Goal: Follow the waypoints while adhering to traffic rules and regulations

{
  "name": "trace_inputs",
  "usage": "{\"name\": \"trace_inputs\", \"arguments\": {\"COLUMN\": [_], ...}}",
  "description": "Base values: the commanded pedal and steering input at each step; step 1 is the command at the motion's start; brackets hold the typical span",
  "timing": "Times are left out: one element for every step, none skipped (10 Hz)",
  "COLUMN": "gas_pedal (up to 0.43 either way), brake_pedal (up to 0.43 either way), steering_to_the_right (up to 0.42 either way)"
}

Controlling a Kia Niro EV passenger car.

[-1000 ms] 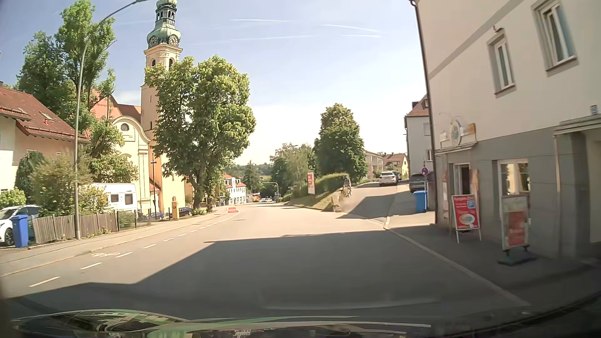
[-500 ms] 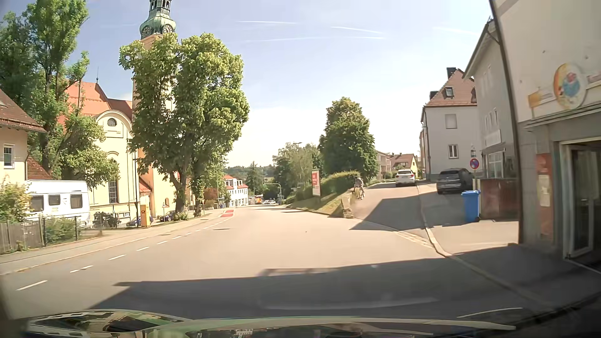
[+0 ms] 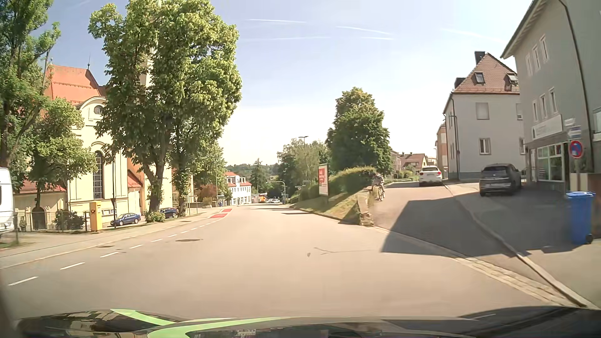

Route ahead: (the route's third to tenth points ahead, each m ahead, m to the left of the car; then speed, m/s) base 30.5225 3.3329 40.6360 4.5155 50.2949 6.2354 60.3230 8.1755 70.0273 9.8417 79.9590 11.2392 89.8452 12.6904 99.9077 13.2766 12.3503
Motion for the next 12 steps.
{"name": "trace_inputs", "arguments": {"gas_pedal": [0.020, 0.020, 0.020, 0.020, 0.020, 0.020, 0.020, 0.020, 0.020, 0.020, 0.020, 0.020], "brake_pedal": [0.000, 0.000, 0.000, 0.000, 0.000, 0.000, 0.000, 0.000, 0.000, 0.000, 0.000, 0.000], "steering_to_the_right": [-0.018, -0.021, -0.023, -0.026, -0.028, -0.029, -0.031, -0.031, -0.032, -0.032, -0.032, -0.032]}}
